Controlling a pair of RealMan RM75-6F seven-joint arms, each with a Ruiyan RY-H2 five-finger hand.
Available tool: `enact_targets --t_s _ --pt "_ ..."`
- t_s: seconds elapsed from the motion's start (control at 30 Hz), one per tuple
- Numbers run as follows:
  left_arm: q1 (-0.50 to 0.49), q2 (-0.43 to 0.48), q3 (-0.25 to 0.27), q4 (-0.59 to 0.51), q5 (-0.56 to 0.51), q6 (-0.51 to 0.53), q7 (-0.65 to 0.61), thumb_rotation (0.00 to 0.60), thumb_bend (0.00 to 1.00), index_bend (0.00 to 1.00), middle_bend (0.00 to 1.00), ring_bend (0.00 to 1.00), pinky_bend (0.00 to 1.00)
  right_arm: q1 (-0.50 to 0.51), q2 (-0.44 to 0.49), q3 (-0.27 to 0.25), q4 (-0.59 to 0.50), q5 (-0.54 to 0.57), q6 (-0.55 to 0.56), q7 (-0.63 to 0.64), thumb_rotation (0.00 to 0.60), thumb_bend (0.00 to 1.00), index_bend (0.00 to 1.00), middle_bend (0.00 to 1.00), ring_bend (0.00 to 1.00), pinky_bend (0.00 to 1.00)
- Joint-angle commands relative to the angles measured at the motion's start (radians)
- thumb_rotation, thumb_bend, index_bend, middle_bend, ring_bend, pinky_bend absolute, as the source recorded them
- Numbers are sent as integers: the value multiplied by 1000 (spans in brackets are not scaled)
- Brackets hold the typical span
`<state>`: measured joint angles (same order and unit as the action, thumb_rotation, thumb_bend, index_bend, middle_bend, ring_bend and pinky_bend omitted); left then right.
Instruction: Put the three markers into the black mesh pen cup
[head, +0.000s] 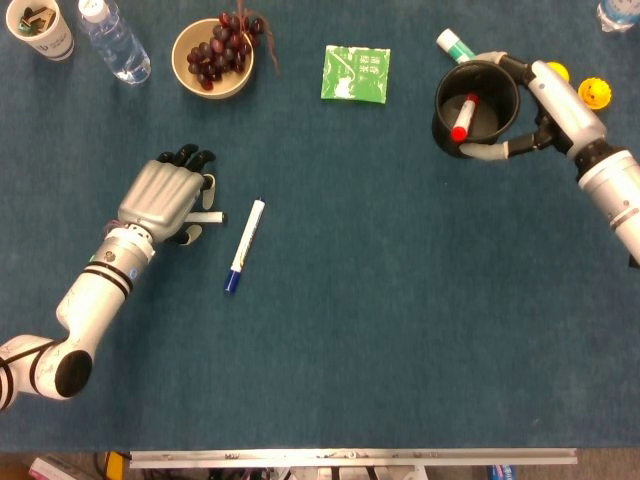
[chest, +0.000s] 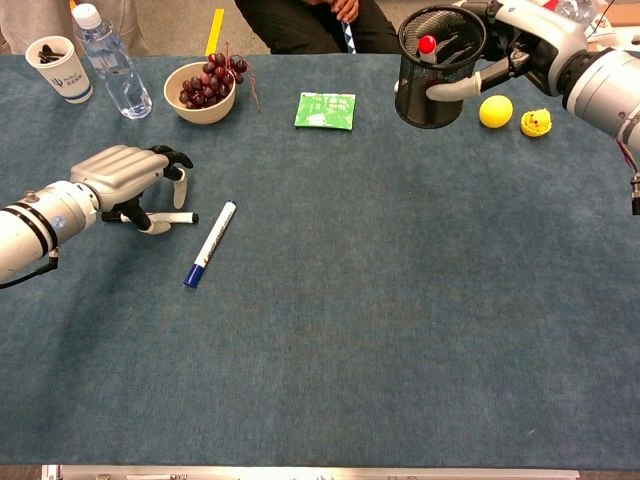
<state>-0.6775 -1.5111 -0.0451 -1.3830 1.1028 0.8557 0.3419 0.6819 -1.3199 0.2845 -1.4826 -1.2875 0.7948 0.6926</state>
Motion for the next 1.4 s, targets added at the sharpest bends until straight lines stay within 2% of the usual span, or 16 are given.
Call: enact_targets --t_s 0.03,0.97,1.2,1.4 --pt "-5 -6 -2 6 -7 -7 7 600 238 498 137 93 205 -1 1 -2 2 -1 1 3 600 365 519 451 343 294" --pt "-30 -25 0 25 -60 -54 35 600 294 550 137 91 205 -5 2 -14 22 -3 8 34 600 363 519 451 343 294" --pt "-27 -27 -10 29 -48 -47 1 600 294 607 158 91 205 -6 2 -17 22 -2 9 34 600 363 519 451 343 294" --pt "-19 6 -41 -5 -56 -51 -78 600 295 630 183 91 205 -1 2 -21 19 -7 4 30 600 362 519 451 343 294"
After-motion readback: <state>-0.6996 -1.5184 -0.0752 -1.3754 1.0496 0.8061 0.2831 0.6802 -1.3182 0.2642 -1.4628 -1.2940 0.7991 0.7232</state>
